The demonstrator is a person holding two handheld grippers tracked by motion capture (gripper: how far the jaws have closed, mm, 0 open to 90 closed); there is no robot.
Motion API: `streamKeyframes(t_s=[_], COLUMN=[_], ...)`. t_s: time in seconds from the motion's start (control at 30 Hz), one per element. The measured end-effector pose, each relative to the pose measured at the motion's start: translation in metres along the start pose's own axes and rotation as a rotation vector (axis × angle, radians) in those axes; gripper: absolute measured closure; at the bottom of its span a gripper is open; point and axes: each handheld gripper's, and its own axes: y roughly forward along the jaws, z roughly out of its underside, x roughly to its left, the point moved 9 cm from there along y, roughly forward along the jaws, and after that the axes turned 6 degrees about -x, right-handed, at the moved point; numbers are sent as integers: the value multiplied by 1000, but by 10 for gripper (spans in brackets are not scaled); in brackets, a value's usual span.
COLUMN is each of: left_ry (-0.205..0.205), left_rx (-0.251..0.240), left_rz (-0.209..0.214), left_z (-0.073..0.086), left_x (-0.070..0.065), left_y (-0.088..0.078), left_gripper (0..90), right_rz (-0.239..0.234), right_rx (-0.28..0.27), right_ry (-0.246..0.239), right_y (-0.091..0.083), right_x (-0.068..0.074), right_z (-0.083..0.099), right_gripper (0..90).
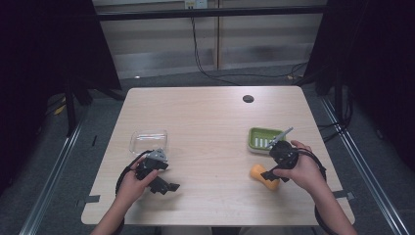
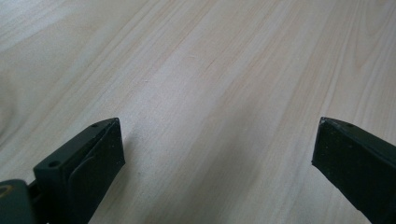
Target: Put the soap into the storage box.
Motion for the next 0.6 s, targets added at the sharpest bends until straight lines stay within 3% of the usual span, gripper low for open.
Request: streamKeyframes(t_s=[0.17,0.27,0.43,0.5,0.6], left_ry=[-11,-17,-13,-20,5], left_rx=[5,-25,-17,-21,0], left_rz=[-2,5,4,6,2], left_z=[1,0,0,-1,-1], left_x=[0,-1,0,0,1], left_y=[-1,0,-1,-1,-1], left_gripper=[19,19,19,19,19], right_rz=[-1,6,5,7,2], right_rx=[4,25,56,53,66], right_ry=[1,2,2,-17,-15], right_y=[1,4,9,12,14], right_x=[0,2,7,6,8], right_z=[0,1,1,0,0], right_gripper=[230,233,251,258,263])
